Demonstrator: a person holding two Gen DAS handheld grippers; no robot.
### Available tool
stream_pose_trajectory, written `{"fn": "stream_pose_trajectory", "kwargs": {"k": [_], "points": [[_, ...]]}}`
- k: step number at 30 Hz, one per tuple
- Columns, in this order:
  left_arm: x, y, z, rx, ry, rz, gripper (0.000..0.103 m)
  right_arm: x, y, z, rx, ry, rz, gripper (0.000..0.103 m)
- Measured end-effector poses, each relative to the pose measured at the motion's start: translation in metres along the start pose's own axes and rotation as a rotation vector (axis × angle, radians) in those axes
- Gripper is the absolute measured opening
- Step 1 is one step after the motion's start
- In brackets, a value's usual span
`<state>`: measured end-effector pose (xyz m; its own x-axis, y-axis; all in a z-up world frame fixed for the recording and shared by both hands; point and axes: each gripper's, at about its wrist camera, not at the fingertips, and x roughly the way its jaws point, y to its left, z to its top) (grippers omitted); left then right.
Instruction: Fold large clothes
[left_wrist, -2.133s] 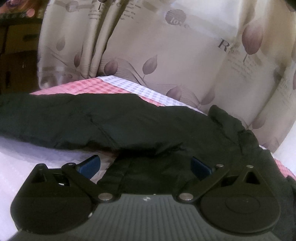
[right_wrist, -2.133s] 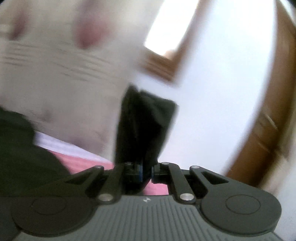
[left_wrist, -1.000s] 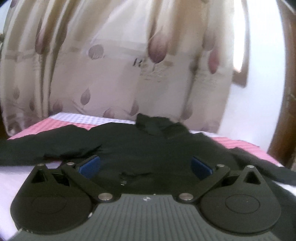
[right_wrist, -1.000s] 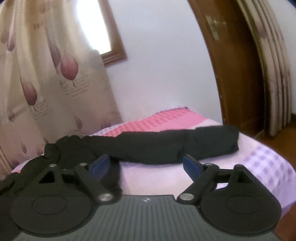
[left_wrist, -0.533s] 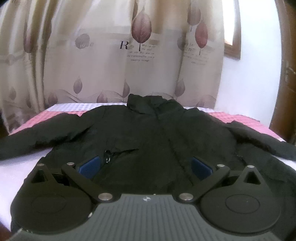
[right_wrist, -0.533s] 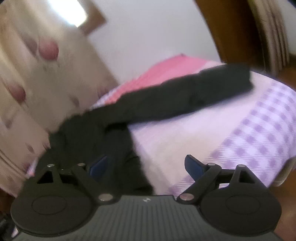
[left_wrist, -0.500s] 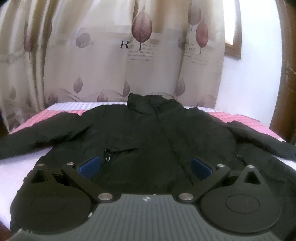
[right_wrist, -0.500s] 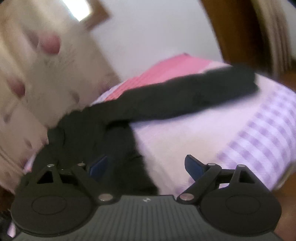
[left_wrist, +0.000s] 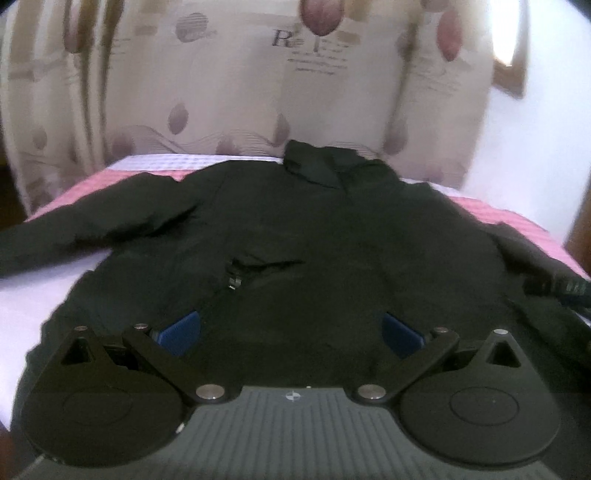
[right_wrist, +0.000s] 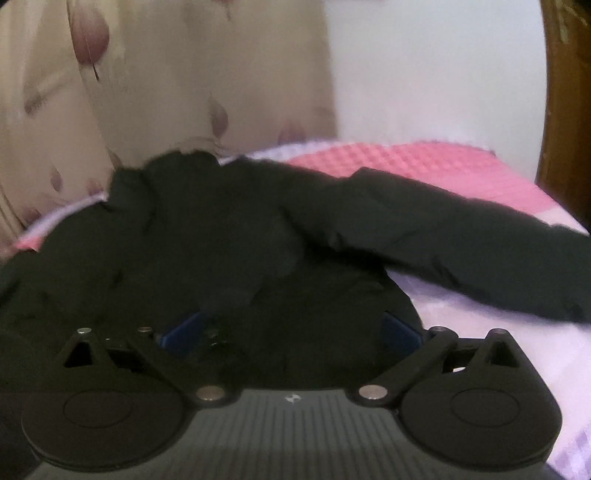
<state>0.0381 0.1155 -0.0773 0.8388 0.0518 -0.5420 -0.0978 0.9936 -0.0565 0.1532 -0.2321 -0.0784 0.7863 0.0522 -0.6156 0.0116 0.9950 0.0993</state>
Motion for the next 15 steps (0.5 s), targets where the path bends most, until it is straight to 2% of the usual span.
{"fn": "stream_pose_trajectory", "kwargs": {"k": [2, 4, 10, 13, 15], "points": [[0.011, 0.0, 0.009, -0.018, 0.022, 0.017, 0.103, 0.02, 0.012, -0.004, -0.093, 0.011, -0.094, 0.103], [0.022, 0.004, 0.018, -0.065, 0.037, 0.032, 0.103, 0.027, 0.017, -0.007, -0.108, -0.003, -0.107, 0.103], [0.054, 0.007, 0.037, -0.102, -0.022, 0.042, 0.103, 0.029, 0.002, -0.012, -0.026, 0.01, -0.057, 0.103], [0.071, 0.002, 0.043, -0.075, -0.06, 0.051, 0.103, 0.021, -0.003, -0.016, -0.003, 0.004, -0.029, 0.103], [0.081, -0.004, 0.048, -0.036, -0.086, 0.054, 0.103, 0.023, -0.003, -0.014, -0.014, 0.03, -0.02, 0.103]]}}
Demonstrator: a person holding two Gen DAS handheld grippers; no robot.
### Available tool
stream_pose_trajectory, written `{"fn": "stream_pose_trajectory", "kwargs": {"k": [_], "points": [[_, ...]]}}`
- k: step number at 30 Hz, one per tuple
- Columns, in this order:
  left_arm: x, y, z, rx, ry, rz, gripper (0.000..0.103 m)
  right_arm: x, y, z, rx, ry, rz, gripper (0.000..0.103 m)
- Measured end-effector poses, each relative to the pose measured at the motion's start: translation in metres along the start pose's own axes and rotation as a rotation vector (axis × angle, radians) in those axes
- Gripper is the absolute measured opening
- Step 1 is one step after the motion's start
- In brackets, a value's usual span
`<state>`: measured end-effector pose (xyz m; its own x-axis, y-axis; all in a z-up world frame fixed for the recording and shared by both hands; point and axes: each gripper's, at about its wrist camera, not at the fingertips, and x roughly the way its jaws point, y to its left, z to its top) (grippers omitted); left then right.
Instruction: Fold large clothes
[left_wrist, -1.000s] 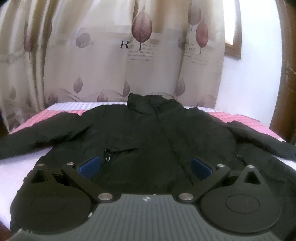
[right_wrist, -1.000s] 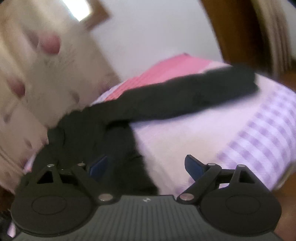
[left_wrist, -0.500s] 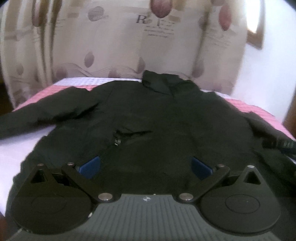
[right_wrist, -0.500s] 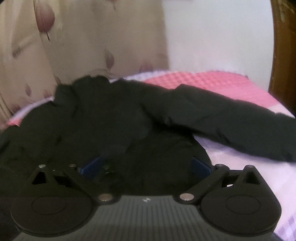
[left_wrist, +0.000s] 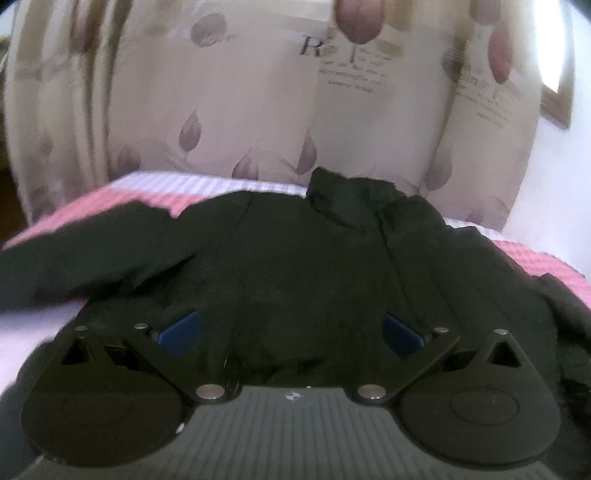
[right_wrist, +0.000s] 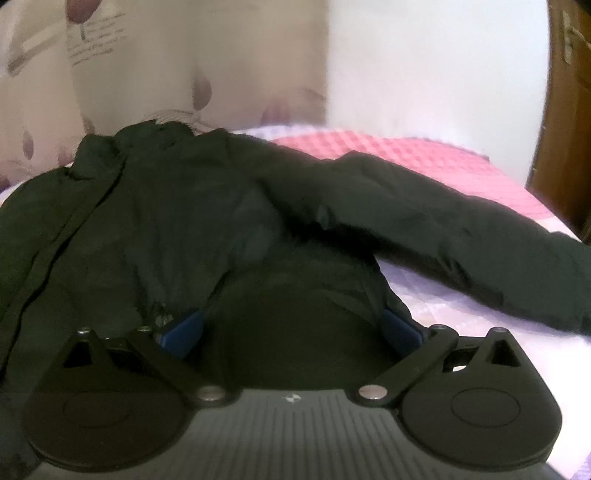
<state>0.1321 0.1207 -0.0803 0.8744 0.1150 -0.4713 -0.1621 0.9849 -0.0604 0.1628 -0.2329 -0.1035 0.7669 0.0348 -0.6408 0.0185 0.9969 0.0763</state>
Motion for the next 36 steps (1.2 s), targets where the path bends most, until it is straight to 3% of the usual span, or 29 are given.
{"fn": "stream_pose_trajectory", "kwargs": {"k": [4, 8, 9, 10, 12, 14, 17, 19, 21, 24, 28, 36], "points": [[0.011, -0.005, 0.005, 0.013, -0.094, 0.006, 0.103, 0.005, 0.001, 0.006, 0.002, 0.025, 0.007, 0.103], [0.036, -0.001, 0.002, 0.0, 0.003, -0.057, 0.103, -0.002, -0.007, 0.007, 0.014, 0.021, 0.037, 0.103], [0.045, 0.003, 0.0, -0.026, 0.065, -0.065, 0.103, -0.006, -0.014, 0.008, 0.048, 0.017, 0.057, 0.103], [0.049, 0.007, 0.001, -0.045, 0.1, -0.079, 0.103, -0.013, -0.026, 0.008, 0.115, 0.004, 0.089, 0.103], [0.048, 0.012, 0.001, -0.073, 0.087, -0.098, 0.103, -0.035, -0.063, 0.002, 0.329, -0.067, 0.175, 0.103], [0.045, 0.013, 0.0, -0.074, 0.076, -0.098, 0.103, -0.055, -0.116, -0.013, 0.619, -0.146, 0.34, 0.103], [0.044, 0.01, 0.0, -0.058, 0.079, -0.091, 0.103, -0.059, -0.195, -0.045, 1.012, -0.139, 0.482, 0.103], [0.043, 0.011, -0.001, -0.061, 0.075, -0.086, 0.103, -0.065, -0.23, -0.062, 1.12, -0.179, 0.455, 0.103], [0.043, 0.013, -0.001, -0.076, 0.072, -0.086, 0.103, -0.075, -0.253, -0.071, 1.143, -0.199, 0.358, 0.103], [0.045, 0.016, 0.0, -0.101, 0.076, -0.091, 0.103, -0.075, -0.277, -0.092, 1.288, -0.242, 0.365, 0.101], [0.045, 0.018, 0.0, -0.112, 0.075, -0.088, 0.103, -0.07, -0.288, -0.079, 1.205, -0.253, 0.249, 0.1], [0.045, 0.019, 0.0, -0.126, 0.076, -0.079, 0.103, -0.048, -0.293, -0.06, 1.166, -0.265, 0.152, 0.092]]}}
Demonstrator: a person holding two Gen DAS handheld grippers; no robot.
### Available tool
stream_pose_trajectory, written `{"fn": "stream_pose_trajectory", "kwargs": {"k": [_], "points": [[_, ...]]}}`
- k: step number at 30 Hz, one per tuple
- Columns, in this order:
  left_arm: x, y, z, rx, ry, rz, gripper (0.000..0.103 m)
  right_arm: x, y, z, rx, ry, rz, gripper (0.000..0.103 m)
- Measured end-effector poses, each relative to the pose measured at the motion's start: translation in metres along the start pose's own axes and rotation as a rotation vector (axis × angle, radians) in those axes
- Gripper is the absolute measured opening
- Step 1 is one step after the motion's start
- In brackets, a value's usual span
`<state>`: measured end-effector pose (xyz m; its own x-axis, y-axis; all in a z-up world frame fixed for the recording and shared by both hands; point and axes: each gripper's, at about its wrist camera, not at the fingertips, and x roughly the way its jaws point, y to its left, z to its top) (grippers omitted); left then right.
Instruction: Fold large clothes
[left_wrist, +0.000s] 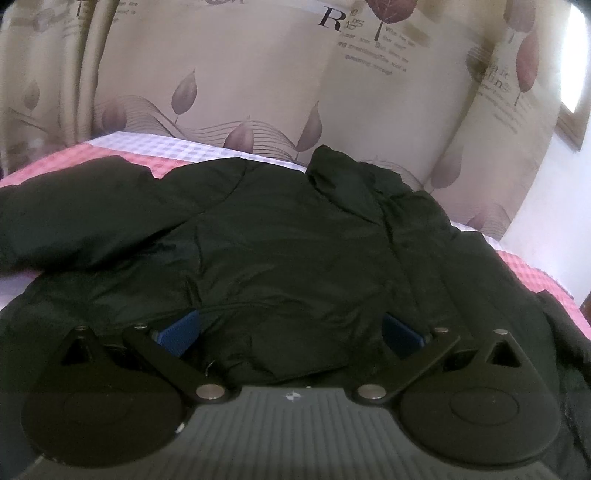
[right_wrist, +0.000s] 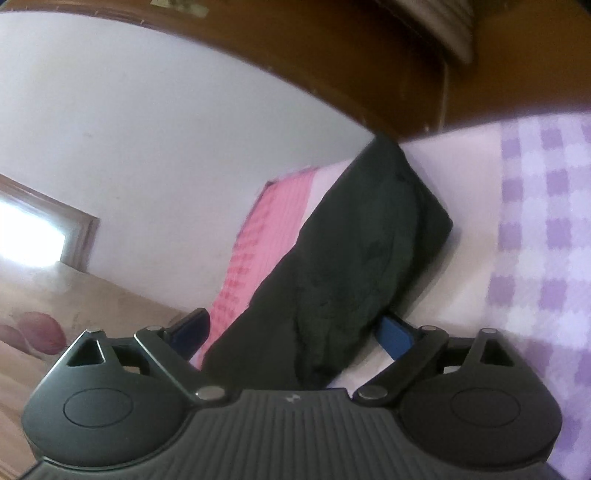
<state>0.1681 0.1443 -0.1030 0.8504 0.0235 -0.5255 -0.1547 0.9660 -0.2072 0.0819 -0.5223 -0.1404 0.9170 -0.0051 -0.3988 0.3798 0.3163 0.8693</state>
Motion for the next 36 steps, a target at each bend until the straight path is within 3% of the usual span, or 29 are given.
{"fn": "stream_pose_trajectory", "kwargs": {"k": [2, 4, 6, 10, 12, 15, 19, 23, 27, 30, 36], "points": [[0.0, -0.001, 0.001, 0.001, 0.001, 0.002, 0.103, 0.007, 0.003, 0.0, -0.016, -0.007, -0.051, 0.078], [0.0, 0.0, 0.001, 0.0, 0.001, 0.001, 0.103, 0.02, -0.006, 0.006, -0.016, 0.01, -0.086, 0.032], [0.0, 0.001, 0.001, -0.006, 0.0, -0.003, 0.103, 0.031, -0.016, 0.013, -0.008, 0.022, -0.102, 0.007], [-0.001, 0.006, 0.001, -0.024, -0.006, -0.015, 0.103, 0.043, -0.002, 0.035, -0.039, 0.028, -0.126, 0.008], [-0.003, 0.009, 0.0, -0.047, -0.018, -0.021, 0.103, 0.04, 0.026, 0.041, -0.052, -0.002, -0.083, 0.008], [-0.007, 0.017, 0.0, -0.107, -0.044, -0.033, 0.103, 0.042, 0.089, 0.041, -0.15, 0.0, 0.007, 0.008], [-0.014, 0.032, -0.001, -0.202, -0.087, -0.044, 0.103, 0.051, 0.202, 0.014, -0.287, 0.045, 0.205, 0.008], [-0.02, 0.044, -0.002, -0.28, -0.131, -0.046, 0.103, 0.07, 0.304, -0.062, -0.425, 0.17, 0.397, 0.008], [-0.029, 0.052, -0.004, -0.336, -0.184, -0.017, 0.103, 0.096, 0.361, -0.154, -0.479, 0.333, 0.532, 0.008], [-0.033, 0.059, -0.005, -0.372, -0.207, -0.007, 0.103, 0.118, 0.378, -0.23, -0.496, 0.467, 0.585, 0.008], [-0.039, 0.066, -0.005, -0.42, -0.237, 0.01, 0.103, 0.158, 0.353, -0.34, -0.53, 0.671, 0.528, 0.008]]}}
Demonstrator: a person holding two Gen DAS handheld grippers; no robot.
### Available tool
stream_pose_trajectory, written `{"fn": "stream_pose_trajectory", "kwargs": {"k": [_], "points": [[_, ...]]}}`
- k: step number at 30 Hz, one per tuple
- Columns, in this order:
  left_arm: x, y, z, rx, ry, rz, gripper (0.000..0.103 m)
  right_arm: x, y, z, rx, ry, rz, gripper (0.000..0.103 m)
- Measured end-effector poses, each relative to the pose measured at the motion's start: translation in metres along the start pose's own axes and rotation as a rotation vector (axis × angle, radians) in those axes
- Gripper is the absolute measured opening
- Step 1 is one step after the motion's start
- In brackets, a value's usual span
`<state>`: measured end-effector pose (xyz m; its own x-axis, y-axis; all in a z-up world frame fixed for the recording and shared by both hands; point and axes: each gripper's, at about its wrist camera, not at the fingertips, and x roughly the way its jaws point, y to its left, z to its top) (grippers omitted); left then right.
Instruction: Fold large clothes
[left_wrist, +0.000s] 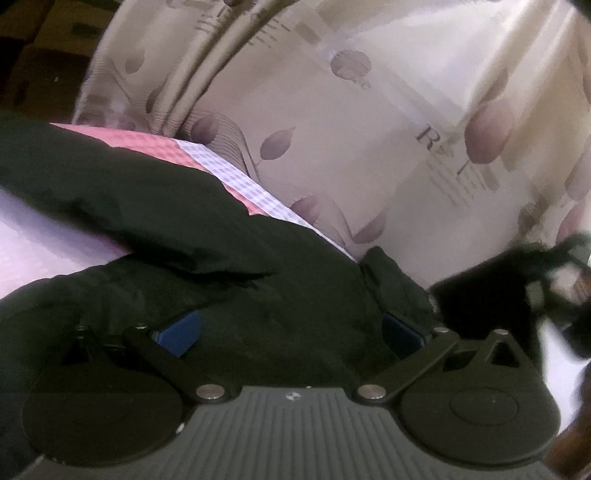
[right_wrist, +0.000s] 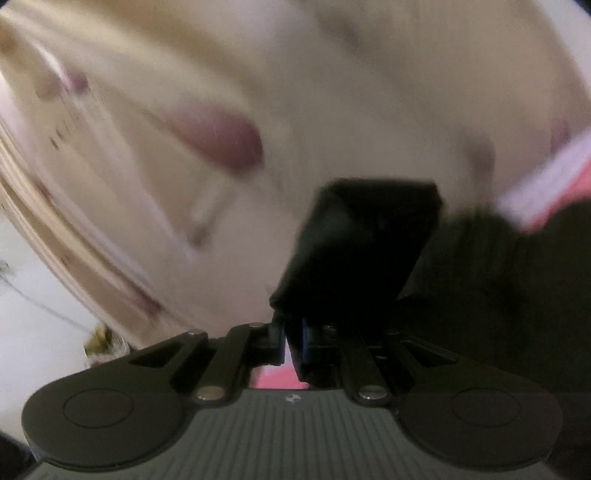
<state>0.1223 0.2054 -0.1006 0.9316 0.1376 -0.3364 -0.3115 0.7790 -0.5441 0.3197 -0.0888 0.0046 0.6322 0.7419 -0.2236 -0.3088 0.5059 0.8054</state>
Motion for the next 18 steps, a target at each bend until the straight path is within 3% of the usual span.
{"fn": "stream_pose_trajectory", "kwargs": {"k": [3, 8, 10, 12, 16, 17, 18], "points": [[-0.001, 0.004, 0.002, -0.025, -0.013, 0.005, 0.103, 0.032, -0.013, -0.029, -0.02, 0.073, -0.051, 0.008], [-0.001, 0.006, 0.003, -0.038, -0.014, 0.006, 0.103, 0.068, -0.024, -0.066, -0.19, 0.238, -0.146, 0.013], [0.0, 0.006, 0.004, -0.042, -0.013, 0.005, 0.103, 0.075, -0.027, -0.085, -0.298, 0.277, -0.196, 0.022], [0.0, 0.007, 0.004, -0.045, -0.011, 0.005, 0.103, 0.082, -0.029, -0.096, -0.392, 0.293, -0.228, 0.026], [0.001, 0.005, 0.004, -0.033, 0.004, 0.009, 0.103, 0.077, -0.028, -0.108, -0.511, 0.238, -0.244, 0.027], [0.003, 0.003, 0.005, -0.019, 0.025, 0.003, 0.103, 0.077, -0.023, -0.111, -0.545, 0.242, -0.249, 0.03], [0.005, 0.001, 0.008, 0.004, 0.069, -0.014, 0.103, 0.077, -0.021, -0.112, -0.568, 0.25, -0.243, 0.042]]}}
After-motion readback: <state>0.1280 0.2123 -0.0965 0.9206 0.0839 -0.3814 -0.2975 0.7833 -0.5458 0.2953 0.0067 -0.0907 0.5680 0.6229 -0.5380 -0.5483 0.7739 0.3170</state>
